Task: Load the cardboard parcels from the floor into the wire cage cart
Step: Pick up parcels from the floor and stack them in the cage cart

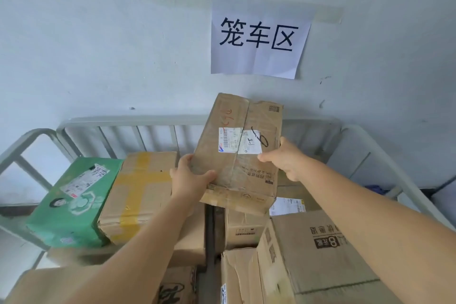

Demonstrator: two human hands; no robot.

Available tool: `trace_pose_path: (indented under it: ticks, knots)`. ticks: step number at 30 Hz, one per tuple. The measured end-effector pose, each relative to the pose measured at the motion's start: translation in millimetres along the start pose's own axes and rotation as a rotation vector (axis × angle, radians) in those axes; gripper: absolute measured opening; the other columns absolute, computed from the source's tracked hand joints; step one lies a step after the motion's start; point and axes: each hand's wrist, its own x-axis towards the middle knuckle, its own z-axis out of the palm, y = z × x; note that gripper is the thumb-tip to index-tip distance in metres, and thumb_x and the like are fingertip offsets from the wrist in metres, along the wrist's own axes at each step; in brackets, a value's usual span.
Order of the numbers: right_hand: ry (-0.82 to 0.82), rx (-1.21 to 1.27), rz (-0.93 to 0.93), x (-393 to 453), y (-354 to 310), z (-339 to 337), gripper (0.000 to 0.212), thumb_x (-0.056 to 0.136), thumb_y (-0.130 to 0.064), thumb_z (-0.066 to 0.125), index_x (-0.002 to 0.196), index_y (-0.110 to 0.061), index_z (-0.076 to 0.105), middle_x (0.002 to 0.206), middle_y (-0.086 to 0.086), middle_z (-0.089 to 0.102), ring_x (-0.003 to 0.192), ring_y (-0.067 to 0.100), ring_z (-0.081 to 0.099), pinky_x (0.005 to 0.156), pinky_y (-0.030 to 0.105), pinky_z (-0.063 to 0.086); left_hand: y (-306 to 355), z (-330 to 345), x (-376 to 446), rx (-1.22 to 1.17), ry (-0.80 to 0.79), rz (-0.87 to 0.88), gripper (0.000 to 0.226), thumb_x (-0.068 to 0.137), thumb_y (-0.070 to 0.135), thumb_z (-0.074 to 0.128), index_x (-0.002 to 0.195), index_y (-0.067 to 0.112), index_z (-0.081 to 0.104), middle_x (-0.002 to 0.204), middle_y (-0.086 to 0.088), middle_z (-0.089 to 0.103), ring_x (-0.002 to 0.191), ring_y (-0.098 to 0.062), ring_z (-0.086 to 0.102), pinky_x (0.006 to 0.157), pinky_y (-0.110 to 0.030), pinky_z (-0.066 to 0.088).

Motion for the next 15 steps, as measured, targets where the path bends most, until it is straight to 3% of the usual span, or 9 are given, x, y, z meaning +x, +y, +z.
trace_pose_path:
  ticks: [3, 8, 15]
  knots:
    - [-0.065, -0.041, 0.063, 29, 20, -11, 0.081, 0.072, -0.012, 0.082, 0.140, -0.018, 0.039, 0.134, 0.003, 0.055, 0.121, 0.026, 0.052, 0.102, 0.041, 0.041, -13, 32, 10, 0.003, -0.006, -0.076, 0.072, 0.075, 0.024, 0.079, 0.137, 0.022, 0.042, 0.126, -0.008, 0.039, 0.087, -0.017, 0.054, 0.094, -0.041, 0.051]
    - [-0.145, -0.133, 0.166, 74, 54, -21, 0.105, 0.055, -0.022, 0.087, 0.146, -0.024, 0.033, 0.140, 0.003, 0.053, 0.124, 0.026, 0.051, 0.108, 0.049, 0.039, -34, 75, 17, -0.017, -0.035, -0.211, 0.070, 0.076, 0.022, 0.078, 0.134, 0.025, 0.039, 0.123, -0.005, 0.035, 0.080, -0.011, 0.051, 0.089, -0.039, 0.051]
    - [-0.231, -0.196, 0.255, 110, 83, -22, 0.094, 0.068, -0.016, 0.086, 0.146, -0.019, 0.033, 0.145, 0.006, 0.047, 0.132, 0.029, 0.044, 0.113, 0.053, 0.030, -52, 114, 23, -0.005, -0.040, -0.330, 0.067, 0.077, 0.019, 0.077, 0.130, 0.025, 0.037, 0.125, -0.007, 0.035, 0.079, -0.015, 0.054, 0.089, -0.041, 0.054]
